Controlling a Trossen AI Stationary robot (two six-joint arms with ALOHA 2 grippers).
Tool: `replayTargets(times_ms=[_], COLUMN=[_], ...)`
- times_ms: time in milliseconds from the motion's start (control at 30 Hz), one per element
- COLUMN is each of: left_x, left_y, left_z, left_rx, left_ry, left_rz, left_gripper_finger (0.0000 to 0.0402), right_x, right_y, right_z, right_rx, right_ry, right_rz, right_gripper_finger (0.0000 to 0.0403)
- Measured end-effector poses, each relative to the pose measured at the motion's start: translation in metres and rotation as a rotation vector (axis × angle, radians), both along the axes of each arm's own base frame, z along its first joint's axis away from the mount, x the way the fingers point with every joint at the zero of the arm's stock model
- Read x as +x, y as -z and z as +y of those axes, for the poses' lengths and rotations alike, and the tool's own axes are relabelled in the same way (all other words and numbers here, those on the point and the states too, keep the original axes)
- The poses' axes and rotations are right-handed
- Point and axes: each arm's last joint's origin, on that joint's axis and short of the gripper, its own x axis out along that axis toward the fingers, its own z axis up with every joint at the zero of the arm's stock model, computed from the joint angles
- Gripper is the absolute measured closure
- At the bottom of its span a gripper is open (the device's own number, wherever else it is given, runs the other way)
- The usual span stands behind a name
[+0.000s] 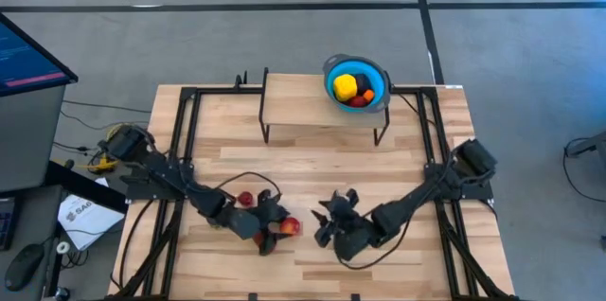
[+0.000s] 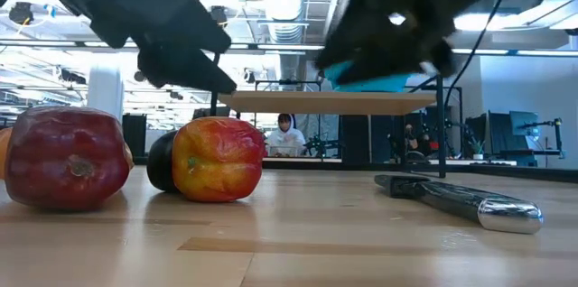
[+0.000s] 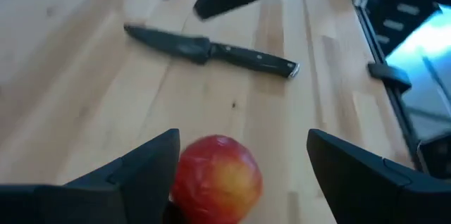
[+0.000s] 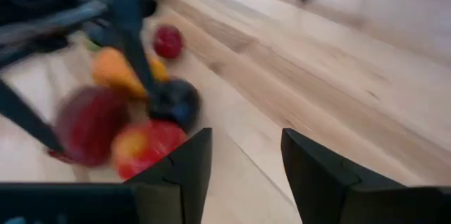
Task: Pick & Place Fruit
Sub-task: Put the right red apple into the blue strainer bowl on the shelf
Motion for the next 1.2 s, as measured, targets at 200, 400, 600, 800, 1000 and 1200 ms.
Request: replayTargets(times_ms=[200, 400, 600, 800, 1000, 1200], left_x=[0.019, 0.038, 0.052, 0.051, 0.046, 0.043], left_y=[0.001, 0.006, 0.008, 0.005, -0.003, 0.002], left_z=[-0.008, 0.005, 0.016, 0.022, 0.030, 0.028], left_rx=[-0.114, -0.179, -0.267, -0.301, -0.260, -0.230], left_ry=[-0.116, -0.255, -0.264, -0.168, -0.143, -0.113], left_rz=[0.085, 0.301, 0.341, 0.416, 0.445, 0.485], left_gripper_finger=[0.0099, 0.0099, 0.0099, 0.0099, 0.0099, 0.0099], right_x=[-0.030, -0.050, -0.056, -0.056, -0.056, -0.055], right_y=[0.006, 0.008, 0.009, 0.009, 0.009, 0.009], right_z=[0.013, 0.021, 0.018, 0.017, 0.016, 0.017], right_rx=[-0.052, -0.144, -0.217, -0.217, -0.184, -0.159], right_ry=[0.093, 0.111, 0.109, 0.117, 0.140, 0.149], right_rz=[0.008, 0.007, 0.042, 0.035, 0.009, -0.013], right_gripper_finger=[0.0258, 0.0271, 0.0276, 0.0274, 0.0274, 0.0274])
